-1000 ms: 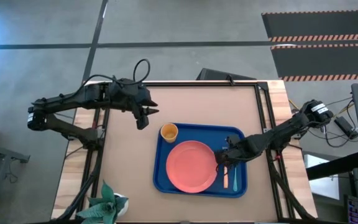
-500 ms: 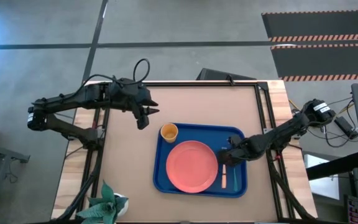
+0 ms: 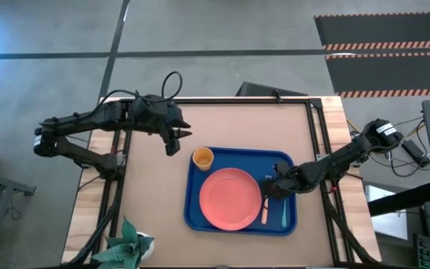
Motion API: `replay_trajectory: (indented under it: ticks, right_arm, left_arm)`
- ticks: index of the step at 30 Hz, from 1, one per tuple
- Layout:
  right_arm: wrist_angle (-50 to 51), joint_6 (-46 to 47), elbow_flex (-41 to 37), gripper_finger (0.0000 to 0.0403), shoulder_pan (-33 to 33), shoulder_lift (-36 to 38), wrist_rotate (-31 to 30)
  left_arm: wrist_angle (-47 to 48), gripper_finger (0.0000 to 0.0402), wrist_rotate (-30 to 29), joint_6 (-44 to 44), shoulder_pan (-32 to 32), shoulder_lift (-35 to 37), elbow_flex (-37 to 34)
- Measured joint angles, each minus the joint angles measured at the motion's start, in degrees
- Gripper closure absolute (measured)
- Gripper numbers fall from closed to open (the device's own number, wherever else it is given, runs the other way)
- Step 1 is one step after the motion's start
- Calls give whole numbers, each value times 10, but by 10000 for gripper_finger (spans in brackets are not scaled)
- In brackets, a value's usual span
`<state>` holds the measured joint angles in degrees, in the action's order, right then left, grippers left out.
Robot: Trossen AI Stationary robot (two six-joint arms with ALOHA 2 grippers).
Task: Pick and place plate/cup/fork/spoon on tray
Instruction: Adjust the light orange fork on the blue tray
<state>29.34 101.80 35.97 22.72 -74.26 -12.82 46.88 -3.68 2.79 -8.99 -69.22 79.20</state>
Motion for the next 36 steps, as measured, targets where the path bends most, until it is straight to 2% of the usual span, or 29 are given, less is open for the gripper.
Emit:
replay_trajectory:
  ticks: [7, 13, 36]
  right_arm:
    - [-4, 0, -1, 264, -2, -1, -42]
    - [-50, -23, -1, 264, -4, -1, -68]
    - [-56, -45, -4, 264, -9, -1, -67]
  left_arm:
    - [-1, 303, -1, 0, 0, -1, 0]
    - [-1, 303, -1, 0, 0, -3, 0]
    - [-1, 303, -1, -1, 0, -10, 0]
